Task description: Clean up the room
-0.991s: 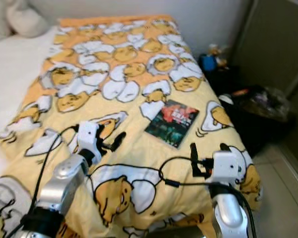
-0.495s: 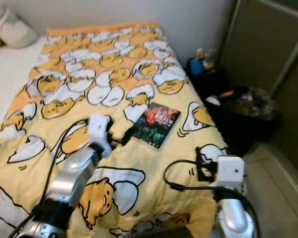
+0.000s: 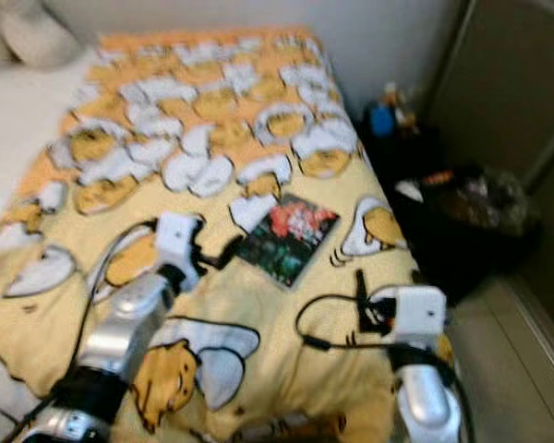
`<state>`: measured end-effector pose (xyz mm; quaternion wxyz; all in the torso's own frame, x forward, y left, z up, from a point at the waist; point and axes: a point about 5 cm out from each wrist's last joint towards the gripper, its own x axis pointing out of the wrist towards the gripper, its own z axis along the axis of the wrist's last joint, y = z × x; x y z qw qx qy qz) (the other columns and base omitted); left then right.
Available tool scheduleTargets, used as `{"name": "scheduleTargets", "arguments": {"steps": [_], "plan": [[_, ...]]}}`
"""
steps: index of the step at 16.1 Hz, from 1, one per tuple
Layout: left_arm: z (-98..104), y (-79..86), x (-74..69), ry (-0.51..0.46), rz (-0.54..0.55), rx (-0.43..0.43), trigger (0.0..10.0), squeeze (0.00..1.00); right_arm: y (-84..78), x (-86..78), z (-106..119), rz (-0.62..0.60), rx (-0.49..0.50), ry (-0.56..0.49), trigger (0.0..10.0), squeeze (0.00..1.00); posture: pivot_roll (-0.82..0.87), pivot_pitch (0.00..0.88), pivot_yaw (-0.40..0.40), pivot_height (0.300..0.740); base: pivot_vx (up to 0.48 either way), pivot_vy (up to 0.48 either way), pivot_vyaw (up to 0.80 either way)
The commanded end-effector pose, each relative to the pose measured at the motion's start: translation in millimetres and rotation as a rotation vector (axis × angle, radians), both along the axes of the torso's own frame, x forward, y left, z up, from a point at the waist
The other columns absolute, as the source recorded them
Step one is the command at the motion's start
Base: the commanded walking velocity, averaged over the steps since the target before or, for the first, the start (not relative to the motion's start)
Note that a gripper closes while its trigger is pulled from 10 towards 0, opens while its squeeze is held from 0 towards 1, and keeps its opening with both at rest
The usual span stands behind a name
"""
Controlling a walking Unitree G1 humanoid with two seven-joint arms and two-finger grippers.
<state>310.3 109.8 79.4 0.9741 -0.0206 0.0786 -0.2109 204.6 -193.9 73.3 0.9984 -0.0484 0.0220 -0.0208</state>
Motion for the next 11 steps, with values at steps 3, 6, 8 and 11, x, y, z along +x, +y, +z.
{"name": "scheduleTargets", "arguments": {"steps": [3,6,8,11], "plan": [[2.2,-0.9,3.2,-0.011,0.010,0.003,10.0,0.00,1.0,0.1,1.7,0.008,-0.008,-0.003,10.0,0.00,-0.10,0.023,0.067,0.740,0.150,0.000,0.00],[2.2,-6.4,4.8,-0.003,-0.036,0.019,10.0,0.00,2.3,-0.2,1.2,0.007,-0.004,-0.002,10.0,0.00,-0.10,0.027,0.069,0.740,0.000,0.000,0.00],[0.8,-5.9,7.8,0.017,-0.020,0.025,10.0,0.00,3.5,-1.1,-1.3,0.006,0.001,0.016,10.0,0.00,-0.10,0.029,0.072,0.740,0.000,0.000,-0.39],[1.0,-6.8,7.3,0.014,-0.029,0.026,10.0,0.00,3.4,-3.2,-1.5,0.003,-0.002,0.016,10.0,0.00,-0.11,0.032,0.076,0.740,0.000,0.000,-0.76]]}}
